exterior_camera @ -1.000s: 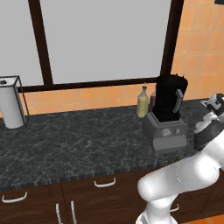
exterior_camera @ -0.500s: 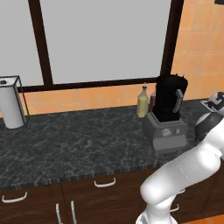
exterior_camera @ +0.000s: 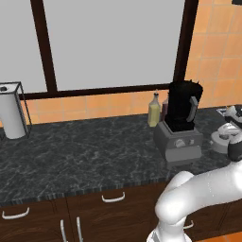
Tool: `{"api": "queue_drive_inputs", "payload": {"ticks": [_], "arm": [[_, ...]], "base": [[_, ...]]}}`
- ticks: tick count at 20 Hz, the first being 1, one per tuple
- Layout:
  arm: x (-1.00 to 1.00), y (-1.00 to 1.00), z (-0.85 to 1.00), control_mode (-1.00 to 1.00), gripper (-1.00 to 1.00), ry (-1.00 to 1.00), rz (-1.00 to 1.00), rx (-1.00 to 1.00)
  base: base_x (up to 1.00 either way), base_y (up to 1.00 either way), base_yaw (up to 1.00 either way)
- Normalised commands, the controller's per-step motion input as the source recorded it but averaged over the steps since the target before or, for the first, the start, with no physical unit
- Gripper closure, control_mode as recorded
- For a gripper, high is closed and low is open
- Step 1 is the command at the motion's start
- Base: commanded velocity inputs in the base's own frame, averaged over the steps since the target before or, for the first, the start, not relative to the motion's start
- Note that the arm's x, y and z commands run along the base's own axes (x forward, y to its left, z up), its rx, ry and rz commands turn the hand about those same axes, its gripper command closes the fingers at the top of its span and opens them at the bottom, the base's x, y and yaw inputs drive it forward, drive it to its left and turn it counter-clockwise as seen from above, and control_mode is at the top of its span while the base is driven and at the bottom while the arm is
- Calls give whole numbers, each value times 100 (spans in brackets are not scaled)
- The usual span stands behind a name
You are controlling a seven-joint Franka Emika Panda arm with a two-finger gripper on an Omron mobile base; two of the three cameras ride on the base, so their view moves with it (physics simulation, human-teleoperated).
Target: Close the lid blender by securely placing the lid on top.
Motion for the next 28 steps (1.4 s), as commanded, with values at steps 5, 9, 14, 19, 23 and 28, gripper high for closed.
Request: {"api": "queue_drive_inputs", "payload": {"ticks": [5, 9, 14, 19, 23, 28], "arm": [[20, 0, -25, -100, -100, 0, 0, 0], [19, 0, -25, -100, -100, 0, 0, 0], [11, 0, -32, -100, 100, 0, 0, 0], [1, 0, -40, -100, 100, 0, 0, 0], [0, 0, -6, -100, 100, -2, 0, 0], [-27, 0, 51, -100, 100, 1, 2, 0]], "base": [[0, 0, 0], [0, 0, 0], [0, 0, 0], [0, 0, 0], [0, 0, 0], [0, 0, 0]]}}
